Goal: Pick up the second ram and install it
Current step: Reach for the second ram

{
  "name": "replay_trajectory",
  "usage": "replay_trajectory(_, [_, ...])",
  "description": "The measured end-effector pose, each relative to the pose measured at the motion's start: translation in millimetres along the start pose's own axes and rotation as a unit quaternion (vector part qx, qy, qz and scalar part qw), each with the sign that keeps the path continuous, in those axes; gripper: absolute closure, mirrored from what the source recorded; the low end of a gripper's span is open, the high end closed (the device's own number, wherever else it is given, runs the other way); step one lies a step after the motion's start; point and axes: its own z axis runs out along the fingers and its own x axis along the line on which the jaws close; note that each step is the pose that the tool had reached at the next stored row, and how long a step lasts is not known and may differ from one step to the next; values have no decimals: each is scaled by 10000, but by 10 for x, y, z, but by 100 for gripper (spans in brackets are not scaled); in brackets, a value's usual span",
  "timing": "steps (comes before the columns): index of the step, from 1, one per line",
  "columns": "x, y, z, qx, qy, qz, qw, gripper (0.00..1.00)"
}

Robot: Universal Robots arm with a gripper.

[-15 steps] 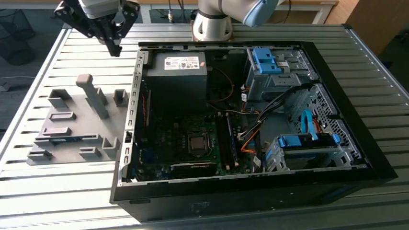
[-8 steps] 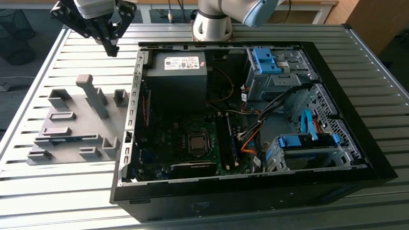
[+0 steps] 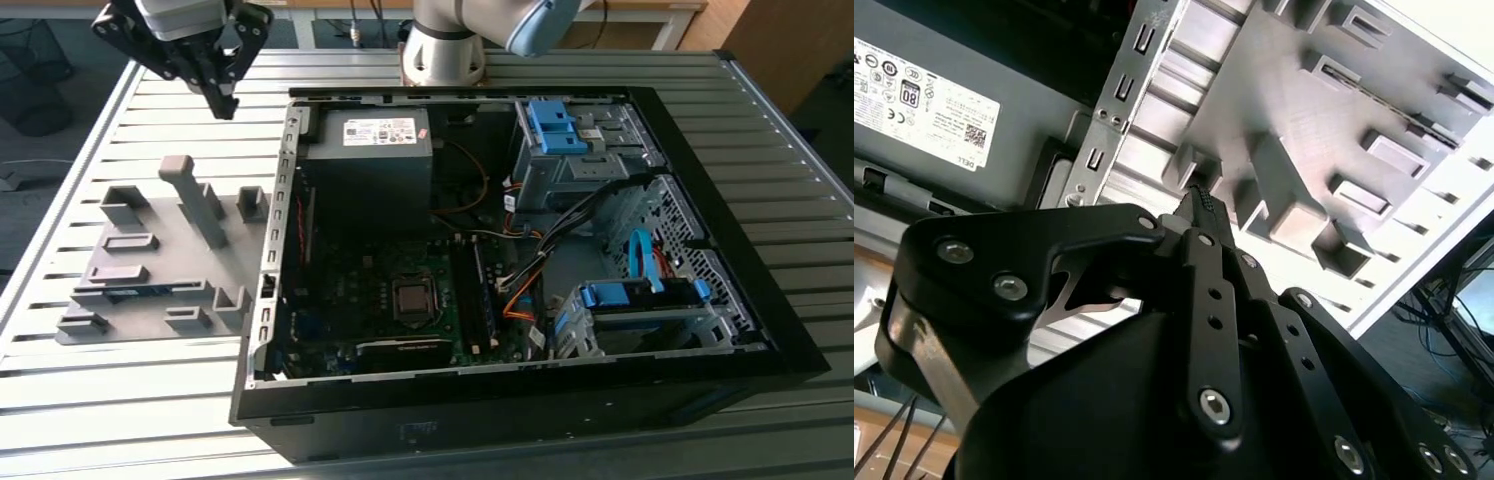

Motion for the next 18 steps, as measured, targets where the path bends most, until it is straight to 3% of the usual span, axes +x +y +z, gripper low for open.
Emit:
replay_trajectory(9, [116,-166,5,1,0,1,10000,89])
replay_trajectory(18, [351,-213,6,0,0,0,10000,89])
